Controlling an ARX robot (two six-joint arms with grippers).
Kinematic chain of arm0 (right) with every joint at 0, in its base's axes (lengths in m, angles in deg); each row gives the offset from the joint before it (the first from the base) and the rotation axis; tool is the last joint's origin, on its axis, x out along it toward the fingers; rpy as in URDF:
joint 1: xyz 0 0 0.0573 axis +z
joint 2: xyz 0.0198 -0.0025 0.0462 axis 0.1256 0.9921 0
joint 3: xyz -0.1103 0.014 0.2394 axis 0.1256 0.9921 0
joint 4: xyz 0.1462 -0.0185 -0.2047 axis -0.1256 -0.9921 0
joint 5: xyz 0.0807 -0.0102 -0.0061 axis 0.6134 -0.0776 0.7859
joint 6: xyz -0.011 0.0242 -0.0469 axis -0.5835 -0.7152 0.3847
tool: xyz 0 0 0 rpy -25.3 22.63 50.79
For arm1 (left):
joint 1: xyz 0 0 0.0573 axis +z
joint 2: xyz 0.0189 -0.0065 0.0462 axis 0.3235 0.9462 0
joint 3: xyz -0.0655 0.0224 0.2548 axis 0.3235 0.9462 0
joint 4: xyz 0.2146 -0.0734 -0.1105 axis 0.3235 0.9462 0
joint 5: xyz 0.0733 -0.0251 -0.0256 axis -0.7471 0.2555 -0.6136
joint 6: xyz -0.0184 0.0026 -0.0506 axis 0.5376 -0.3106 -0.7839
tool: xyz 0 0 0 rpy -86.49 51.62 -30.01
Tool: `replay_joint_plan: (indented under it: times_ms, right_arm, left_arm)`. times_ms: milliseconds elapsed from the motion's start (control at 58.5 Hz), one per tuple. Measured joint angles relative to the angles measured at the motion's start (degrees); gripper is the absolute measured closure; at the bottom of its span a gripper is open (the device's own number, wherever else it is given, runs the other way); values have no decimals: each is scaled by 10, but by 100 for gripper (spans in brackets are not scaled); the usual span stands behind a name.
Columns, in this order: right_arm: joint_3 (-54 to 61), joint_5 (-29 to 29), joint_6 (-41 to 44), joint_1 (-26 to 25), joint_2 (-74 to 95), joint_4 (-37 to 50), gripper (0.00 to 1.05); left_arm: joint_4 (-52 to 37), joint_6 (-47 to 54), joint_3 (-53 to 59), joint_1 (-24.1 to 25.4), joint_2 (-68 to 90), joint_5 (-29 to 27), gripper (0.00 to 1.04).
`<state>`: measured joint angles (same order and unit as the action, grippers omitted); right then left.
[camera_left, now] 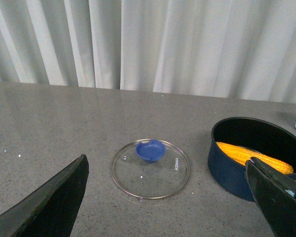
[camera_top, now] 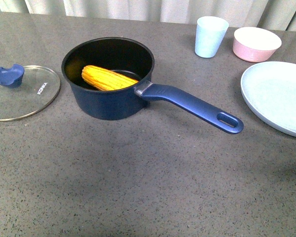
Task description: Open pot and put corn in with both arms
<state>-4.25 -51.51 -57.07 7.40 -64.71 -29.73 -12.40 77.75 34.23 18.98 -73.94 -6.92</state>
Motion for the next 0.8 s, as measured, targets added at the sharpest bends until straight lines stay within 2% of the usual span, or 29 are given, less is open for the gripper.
replay_joint_plan:
  times_ms: [154,342,803]
  right_arm:
    - [0,0,0,0,0,0,38]
    - [0,0,0,0,0,0,8]
    - [0,0,0,0,0,0,9]
  left_arm:
    - [0,0,0,0,0,0,9]
    - [0,0,0,0,0,0,9]
    - [0,0,0,0,0,0,9]
